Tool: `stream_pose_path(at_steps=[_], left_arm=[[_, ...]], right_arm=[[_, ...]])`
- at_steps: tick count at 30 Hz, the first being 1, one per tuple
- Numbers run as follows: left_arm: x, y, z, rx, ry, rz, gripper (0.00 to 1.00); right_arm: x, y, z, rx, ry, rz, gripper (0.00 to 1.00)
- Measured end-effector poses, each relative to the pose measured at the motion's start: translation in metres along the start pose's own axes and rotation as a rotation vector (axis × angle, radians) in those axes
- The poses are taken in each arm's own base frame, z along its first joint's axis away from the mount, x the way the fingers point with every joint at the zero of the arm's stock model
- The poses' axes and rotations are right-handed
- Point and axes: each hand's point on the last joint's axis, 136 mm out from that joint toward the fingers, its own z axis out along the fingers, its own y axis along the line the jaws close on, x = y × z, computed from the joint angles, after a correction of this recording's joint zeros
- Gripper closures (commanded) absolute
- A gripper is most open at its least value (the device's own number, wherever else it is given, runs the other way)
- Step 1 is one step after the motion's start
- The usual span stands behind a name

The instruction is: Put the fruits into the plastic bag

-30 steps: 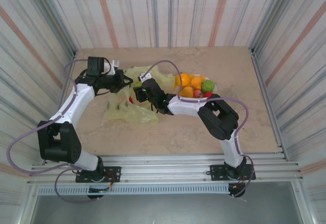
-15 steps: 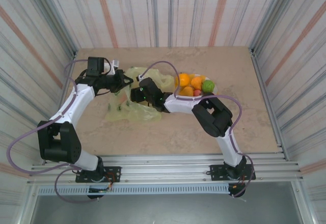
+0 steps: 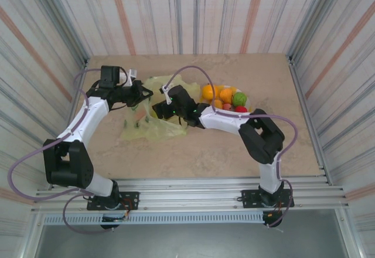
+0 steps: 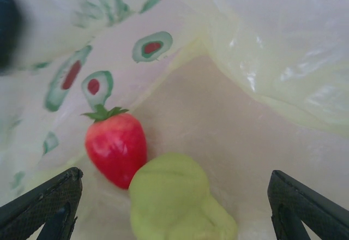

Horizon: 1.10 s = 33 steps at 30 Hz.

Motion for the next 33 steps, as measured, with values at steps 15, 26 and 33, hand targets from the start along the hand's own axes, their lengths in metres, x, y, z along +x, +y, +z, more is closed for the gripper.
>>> stream_pose_path(at_steps=[15,26,33], left_arm=[[-0.003,0.006,0.000,-0.033,-0.018,0.026,1.00],[0.008,0.005,0.008,-0.057,-0.003,0.125,1.00],[0.007,0.001,0.000,-0.060,-0.032,0.184,1.00]], right_arm=[[0.015,-0.037,-0.063,0.207,0.138,-0.191,0.14],[0.002,-0.058,-0.049,0.369,0.111,-0.051,0.15],[0.004,-0.061,-0.042,0.306,0.128,-0.007,0.14]])
